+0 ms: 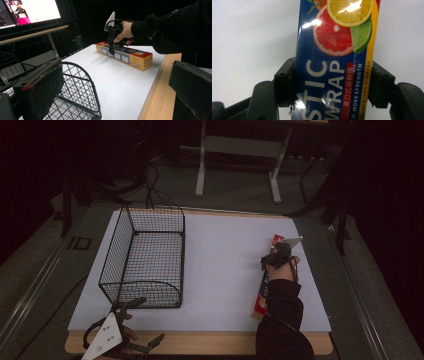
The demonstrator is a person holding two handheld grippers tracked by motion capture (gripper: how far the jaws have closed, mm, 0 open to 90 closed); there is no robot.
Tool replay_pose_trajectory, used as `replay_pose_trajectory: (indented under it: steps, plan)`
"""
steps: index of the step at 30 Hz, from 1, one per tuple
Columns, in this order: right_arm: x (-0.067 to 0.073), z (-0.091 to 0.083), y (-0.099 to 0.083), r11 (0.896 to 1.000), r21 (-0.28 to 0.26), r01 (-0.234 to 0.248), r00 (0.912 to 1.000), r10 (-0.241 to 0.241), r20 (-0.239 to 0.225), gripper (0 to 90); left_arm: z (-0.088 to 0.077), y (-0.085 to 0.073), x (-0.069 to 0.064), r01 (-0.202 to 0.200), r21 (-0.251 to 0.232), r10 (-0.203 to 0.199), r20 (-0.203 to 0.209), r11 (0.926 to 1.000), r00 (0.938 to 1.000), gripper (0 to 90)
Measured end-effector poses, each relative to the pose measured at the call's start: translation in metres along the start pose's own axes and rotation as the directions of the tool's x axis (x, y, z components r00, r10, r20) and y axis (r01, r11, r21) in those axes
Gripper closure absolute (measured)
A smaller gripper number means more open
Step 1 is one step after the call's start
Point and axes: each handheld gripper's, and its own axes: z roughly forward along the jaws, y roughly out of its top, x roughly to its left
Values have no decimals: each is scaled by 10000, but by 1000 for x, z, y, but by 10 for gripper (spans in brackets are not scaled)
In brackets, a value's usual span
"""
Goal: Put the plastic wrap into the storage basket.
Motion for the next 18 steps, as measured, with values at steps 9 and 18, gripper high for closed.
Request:
replay_pose_trajectory:
  steps: [9,18]
  plan:
    - [-3,-3,1,9996,-265,-128,9999,125,-98,388,1,0,0,3,14,-3,12,10000,10000,2]
    - [2,-7,1,9990,-346,297,9990,-309,-323,395,2,0,0,29,2,-29,39,10000,10000,2]
